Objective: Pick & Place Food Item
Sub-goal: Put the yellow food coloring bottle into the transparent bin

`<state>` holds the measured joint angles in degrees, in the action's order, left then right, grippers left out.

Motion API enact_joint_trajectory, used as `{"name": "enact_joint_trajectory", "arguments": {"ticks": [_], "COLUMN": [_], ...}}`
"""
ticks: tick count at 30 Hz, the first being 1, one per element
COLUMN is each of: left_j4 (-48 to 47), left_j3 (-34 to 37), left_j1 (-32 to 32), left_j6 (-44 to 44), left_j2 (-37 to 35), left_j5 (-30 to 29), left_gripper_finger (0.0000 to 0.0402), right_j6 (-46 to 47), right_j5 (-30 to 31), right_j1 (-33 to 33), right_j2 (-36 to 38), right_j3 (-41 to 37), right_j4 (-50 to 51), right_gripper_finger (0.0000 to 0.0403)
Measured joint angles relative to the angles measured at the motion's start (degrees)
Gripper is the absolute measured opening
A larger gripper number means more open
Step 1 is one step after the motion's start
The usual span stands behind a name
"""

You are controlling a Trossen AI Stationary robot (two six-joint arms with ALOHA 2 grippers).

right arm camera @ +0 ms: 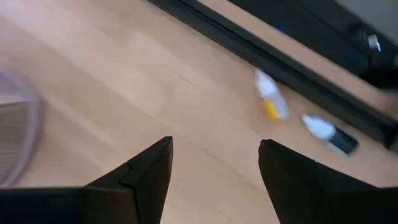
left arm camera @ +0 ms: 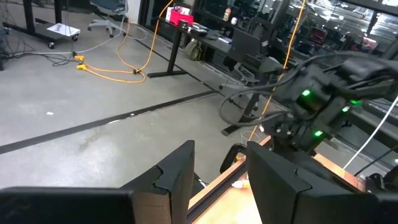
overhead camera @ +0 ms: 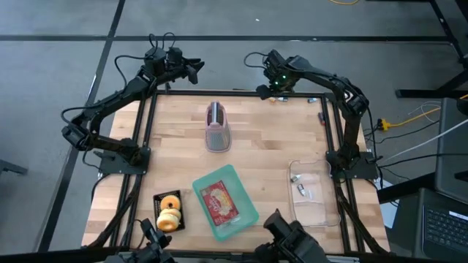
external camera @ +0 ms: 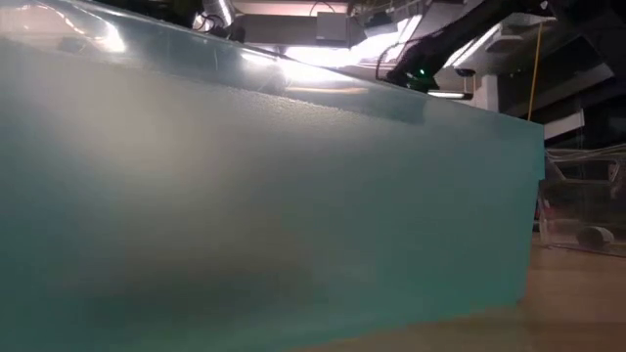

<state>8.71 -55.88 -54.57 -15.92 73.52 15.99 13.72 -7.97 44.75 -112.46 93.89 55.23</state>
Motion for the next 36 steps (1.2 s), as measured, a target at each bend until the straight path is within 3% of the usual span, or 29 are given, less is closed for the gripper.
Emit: {"name": "enact_joint_trajectory", "arguments": {"ticks": [5,20,32,36], "left_j4": [-0.3,-0.3,-0.9,-1.3], "left_j3": [0.0,0.0,0.0,0.0], "left_j1": [0.0,0.0,0.0,0.0], "left_j6": [0.0,1.1,1.2,1.4], "left_j2": [0.0,0.0,0.0,0.0], "left_j5": [-0.8,0.0,2.4,2.4], "left_gripper_finger": [0.0141,0.0141,0.0141,0.0141], "right_j6": [-1.3,6.5,10.0,13.1], "right_j5": [-0.3,5.0,4.3,8.9], "right_j1": [-2.1,-1.2,-3.2,-3.0], "right_j2": [0.0,-7.7,-8.7,-8.6], "right_j3": [5.2,5.2,5.2,5.2], "right_j4": [-1.3,-2.3,7.8,9.6], "right_gripper_finger": [0.0236,0.0208,0.0220,0.0220]}}
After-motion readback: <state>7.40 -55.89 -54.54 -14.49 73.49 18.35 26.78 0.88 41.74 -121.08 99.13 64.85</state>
